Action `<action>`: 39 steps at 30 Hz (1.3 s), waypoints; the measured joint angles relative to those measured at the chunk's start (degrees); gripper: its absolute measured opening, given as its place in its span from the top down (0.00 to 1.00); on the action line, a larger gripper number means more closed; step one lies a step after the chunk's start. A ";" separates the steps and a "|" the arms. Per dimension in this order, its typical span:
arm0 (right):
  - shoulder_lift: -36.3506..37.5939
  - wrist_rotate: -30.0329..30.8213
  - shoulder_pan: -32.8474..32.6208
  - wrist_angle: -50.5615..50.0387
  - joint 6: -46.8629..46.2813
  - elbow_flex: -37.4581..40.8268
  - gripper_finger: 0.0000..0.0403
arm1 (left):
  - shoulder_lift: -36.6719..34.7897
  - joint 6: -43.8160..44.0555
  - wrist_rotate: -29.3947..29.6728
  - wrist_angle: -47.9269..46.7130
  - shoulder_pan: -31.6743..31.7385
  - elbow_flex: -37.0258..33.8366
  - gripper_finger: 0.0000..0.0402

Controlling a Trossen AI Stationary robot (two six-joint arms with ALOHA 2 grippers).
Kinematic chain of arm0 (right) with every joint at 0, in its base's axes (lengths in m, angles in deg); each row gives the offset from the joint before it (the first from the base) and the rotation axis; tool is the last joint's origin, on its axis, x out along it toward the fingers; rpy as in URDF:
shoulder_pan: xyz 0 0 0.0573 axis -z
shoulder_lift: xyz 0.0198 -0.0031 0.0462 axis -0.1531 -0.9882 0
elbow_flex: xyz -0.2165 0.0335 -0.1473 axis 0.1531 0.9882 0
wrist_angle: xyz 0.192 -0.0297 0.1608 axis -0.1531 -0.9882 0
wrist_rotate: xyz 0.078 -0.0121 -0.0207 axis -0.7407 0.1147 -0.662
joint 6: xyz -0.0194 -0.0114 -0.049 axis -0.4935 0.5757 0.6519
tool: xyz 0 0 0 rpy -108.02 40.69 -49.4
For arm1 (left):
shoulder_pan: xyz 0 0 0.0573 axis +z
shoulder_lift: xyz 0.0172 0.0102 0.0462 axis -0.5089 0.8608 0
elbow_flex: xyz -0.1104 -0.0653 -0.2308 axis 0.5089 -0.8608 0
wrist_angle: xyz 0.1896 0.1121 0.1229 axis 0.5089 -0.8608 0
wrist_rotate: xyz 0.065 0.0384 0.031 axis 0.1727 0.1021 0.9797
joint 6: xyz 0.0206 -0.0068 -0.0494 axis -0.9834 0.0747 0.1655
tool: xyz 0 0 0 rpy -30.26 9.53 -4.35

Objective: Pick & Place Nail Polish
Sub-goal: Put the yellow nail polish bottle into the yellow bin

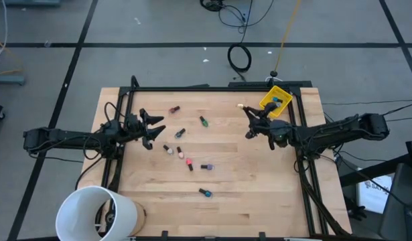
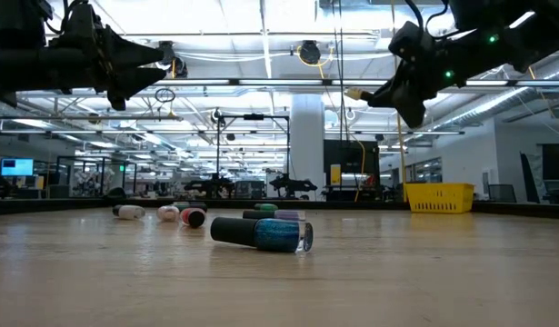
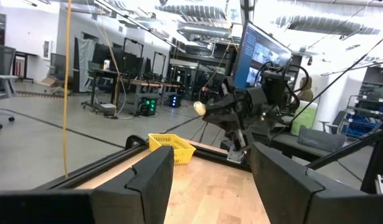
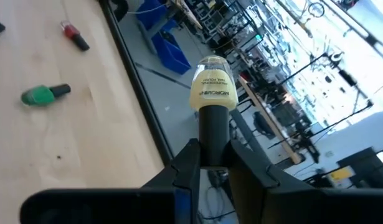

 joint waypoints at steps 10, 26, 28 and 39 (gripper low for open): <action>0.00 -29.33 6.93 3.50 -28.46 3.85 0.88 | 0.00 -0.02 0.02 0.00 0.00 0.00 0.48; 3.89 -64.62 7.79 58.78 -61.84 21.77 0.88 | 0.02 -0.02 0.00 -0.02 -0.02 0.04 0.48; 4.46 -64.30 6.46 59.50 -60.31 21.70 0.88 | 0.02 -0.02 0.03 -0.01 -0.06 0.07 0.48; 4.74 -26.83 7.66 26.69 -53.85 21.45 0.88 | 0.01 -0.01 0.04 0.39 -0.07 0.09 0.48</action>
